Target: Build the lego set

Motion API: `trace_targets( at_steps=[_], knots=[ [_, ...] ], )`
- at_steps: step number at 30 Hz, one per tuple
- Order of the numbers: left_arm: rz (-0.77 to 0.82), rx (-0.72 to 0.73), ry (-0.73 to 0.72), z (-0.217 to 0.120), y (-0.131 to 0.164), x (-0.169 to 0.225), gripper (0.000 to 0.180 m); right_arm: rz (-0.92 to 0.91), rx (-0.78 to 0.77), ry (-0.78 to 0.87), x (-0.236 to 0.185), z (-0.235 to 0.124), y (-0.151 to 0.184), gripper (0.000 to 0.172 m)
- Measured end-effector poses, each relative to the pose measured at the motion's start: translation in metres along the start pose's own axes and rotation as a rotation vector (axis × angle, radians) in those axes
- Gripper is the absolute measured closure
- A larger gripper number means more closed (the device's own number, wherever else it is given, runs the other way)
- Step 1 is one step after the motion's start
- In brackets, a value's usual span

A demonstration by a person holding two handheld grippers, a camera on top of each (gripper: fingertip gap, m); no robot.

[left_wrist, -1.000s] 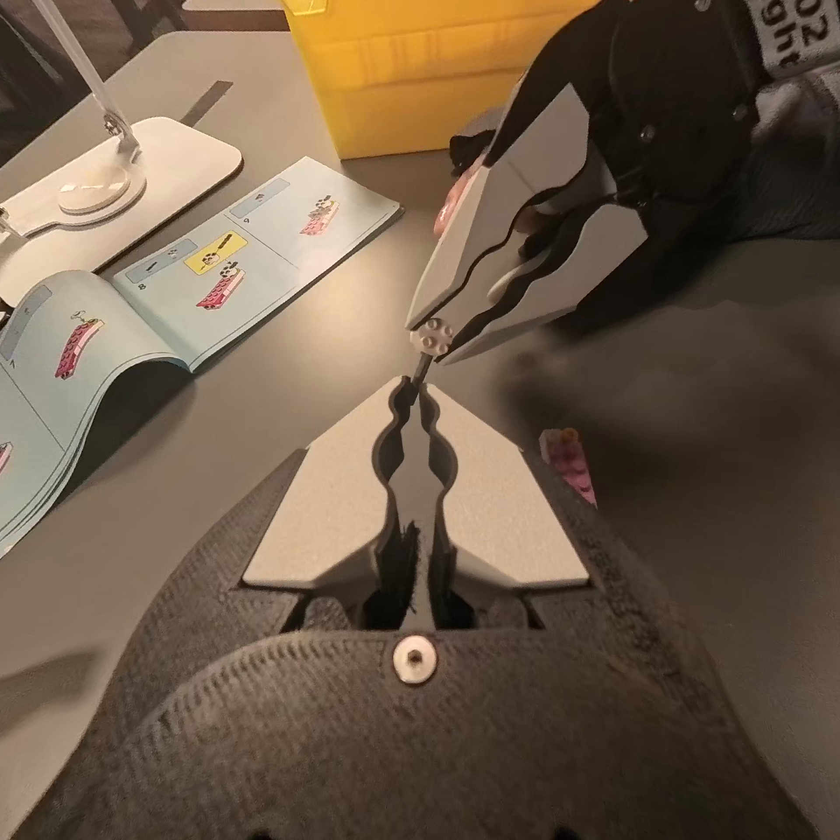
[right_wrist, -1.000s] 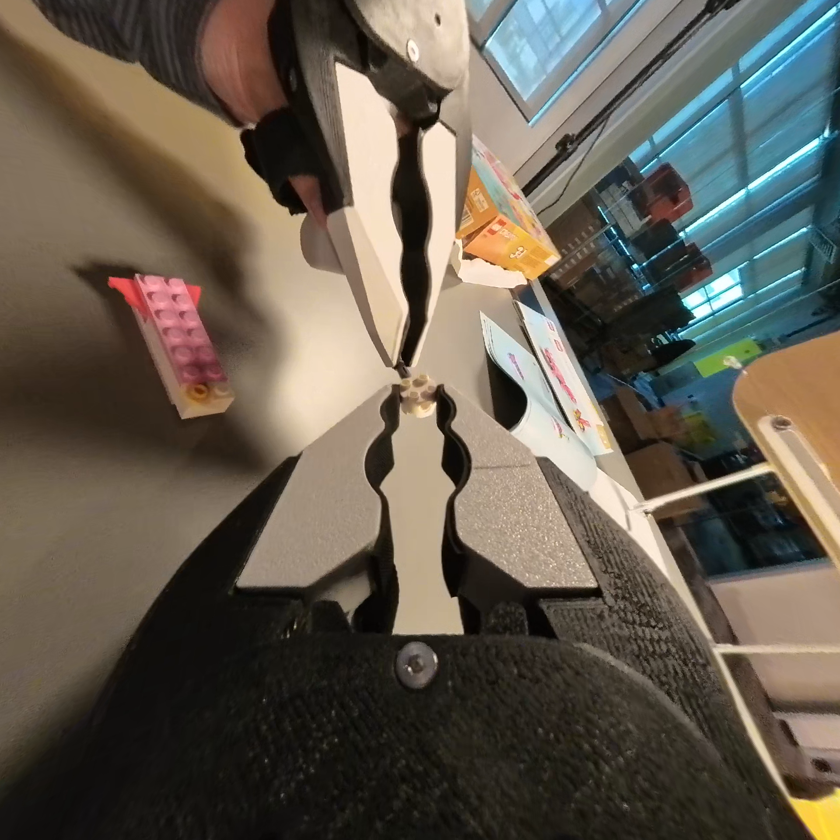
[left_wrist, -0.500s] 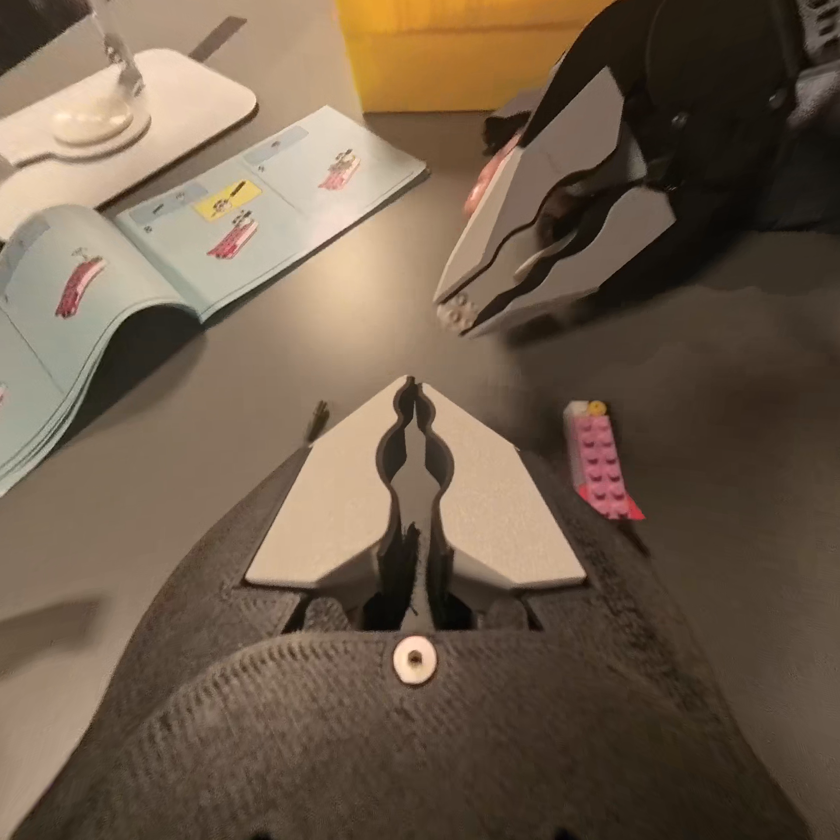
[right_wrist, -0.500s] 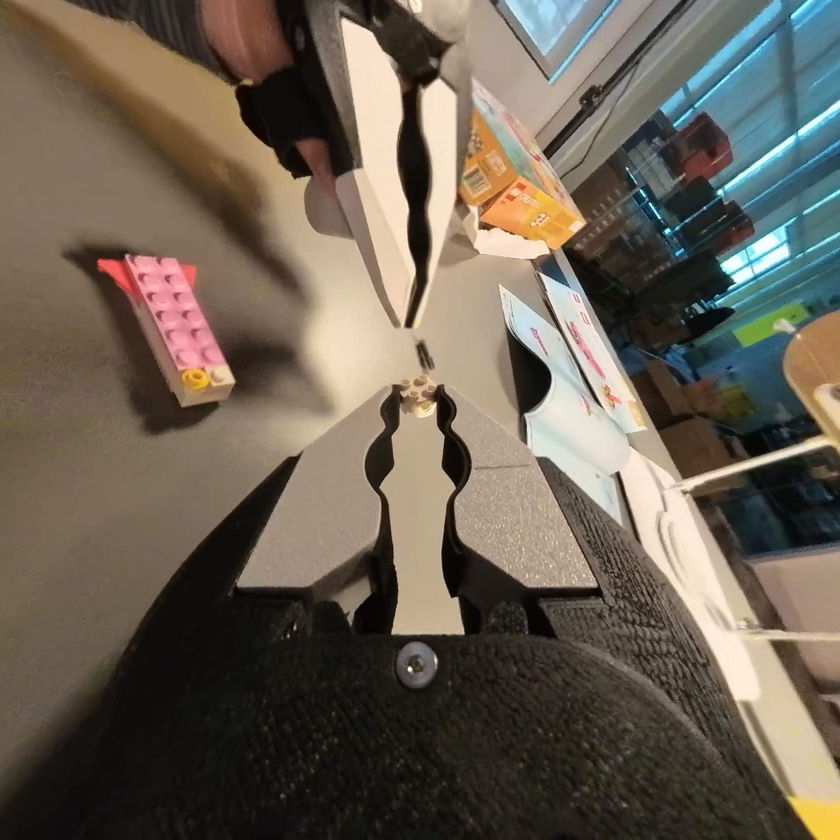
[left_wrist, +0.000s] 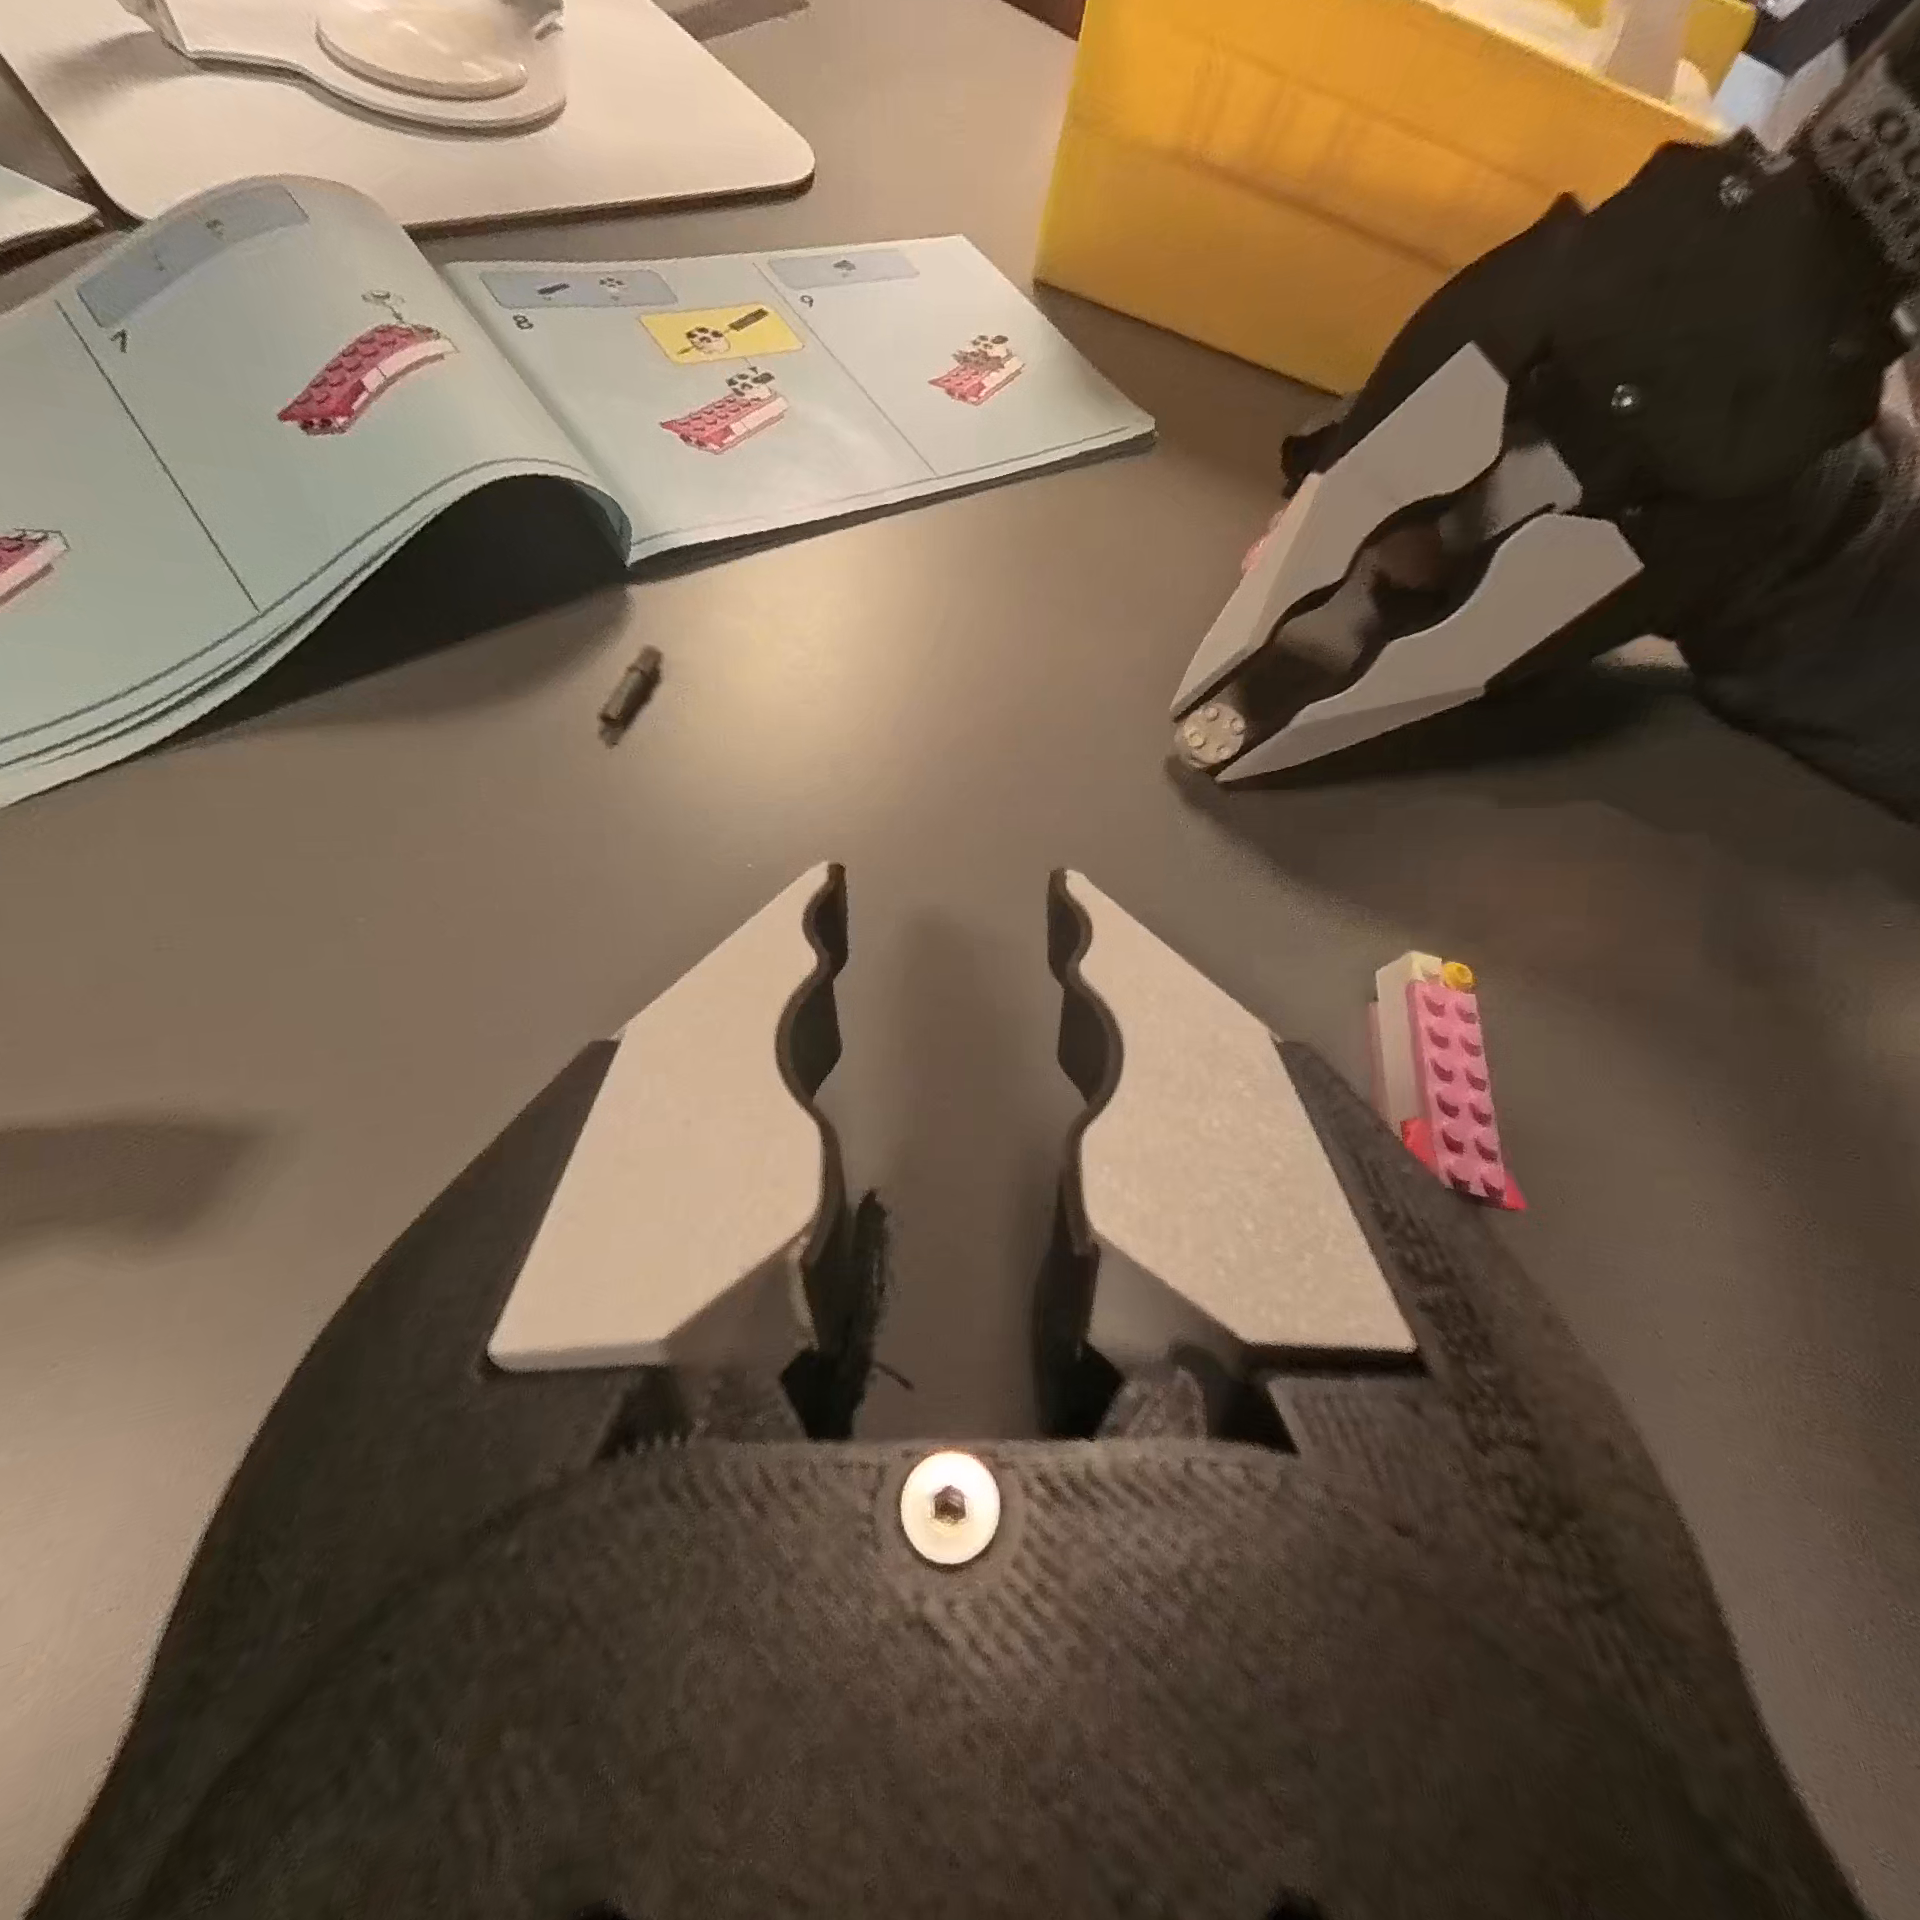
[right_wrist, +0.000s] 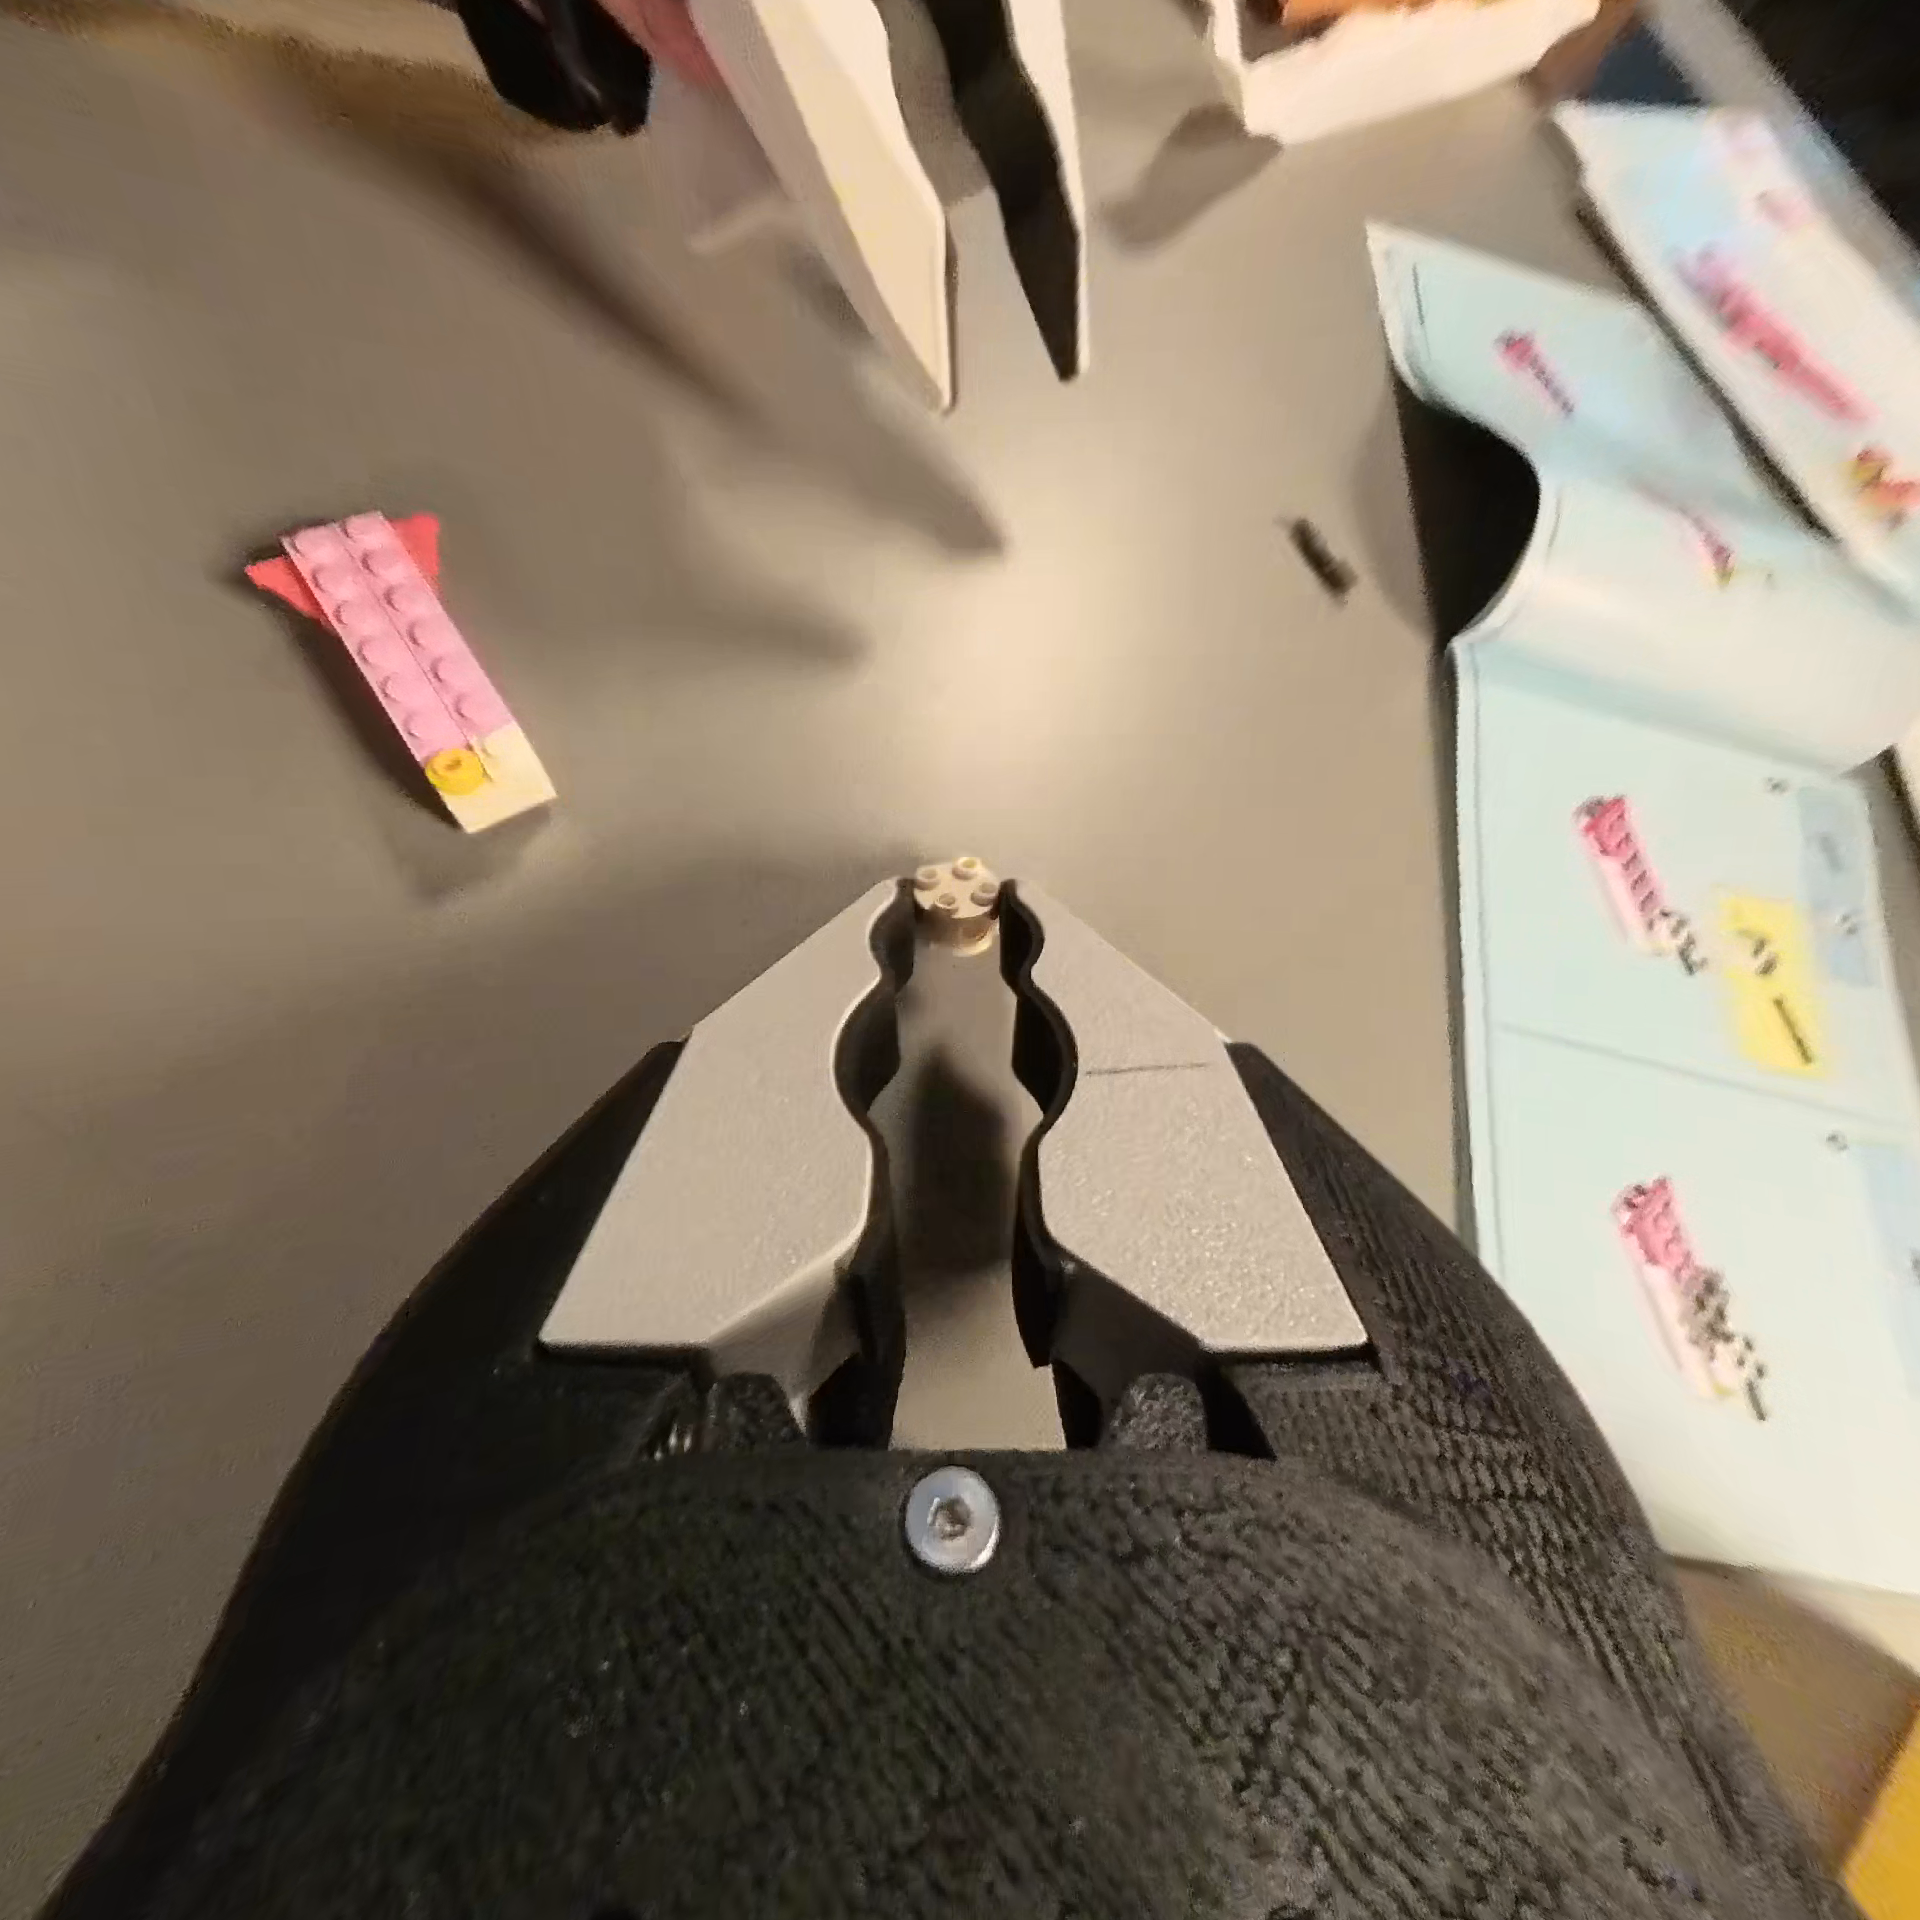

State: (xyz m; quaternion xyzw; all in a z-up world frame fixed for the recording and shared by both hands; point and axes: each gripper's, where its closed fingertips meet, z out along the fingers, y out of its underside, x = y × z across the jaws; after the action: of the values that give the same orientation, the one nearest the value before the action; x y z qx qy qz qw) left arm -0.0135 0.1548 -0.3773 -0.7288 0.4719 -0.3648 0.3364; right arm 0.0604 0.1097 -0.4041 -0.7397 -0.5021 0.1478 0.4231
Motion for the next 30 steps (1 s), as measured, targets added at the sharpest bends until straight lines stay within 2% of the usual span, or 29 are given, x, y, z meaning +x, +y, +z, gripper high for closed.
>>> trace_targets(
  at_steps=[3,7,9,14,19,24,26,30],
  knots=[
    [0.004,-0.012,0.006,0.003,0.002,0.002,0.143,0.091,-0.017,-0.045,0.001,-0.002,0.006,0.157],
    [0.001,-0.024,0.007,0.006,0.005,0.002,0.142,0.165,-0.017,-0.110,-0.001,-0.007,0.010,0.140],
    [-0.004,-0.025,0.008,0.006,0.006,0.001,0.142,0.171,-0.010,-0.138,-0.003,-0.009,0.010,0.138],
    [0.009,-0.028,-0.007,0.007,0.007,-0.002,0.142,0.153,0.017,-0.154,-0.003,-0.010,0.007,0.141],
    [0.186,-0.054,-0.099,0.010,0.001,-0.027,0.144,0.142,0.062,-0.185,-0.002,-0.011,0.000,0.142],
    [0.149,-0.064,-0.088,0.023,-0.007,-0.048,0.138,0.151,0.018,-0.224,-0.006,-0.008,0.005,0.145],
    [0.173,-0.060,-0.117,0.026,-0.013,-0.058,0.138,0.148,0.019,-0.218,-0.005,-0.007,0.004,0.155],
    [0.197,-0.107,-0.124,0.041,-0.016,-0.070,0.138,0.160,0.016,-0.219,-0.004,-0.006,0.005,0.151]
  ],
)
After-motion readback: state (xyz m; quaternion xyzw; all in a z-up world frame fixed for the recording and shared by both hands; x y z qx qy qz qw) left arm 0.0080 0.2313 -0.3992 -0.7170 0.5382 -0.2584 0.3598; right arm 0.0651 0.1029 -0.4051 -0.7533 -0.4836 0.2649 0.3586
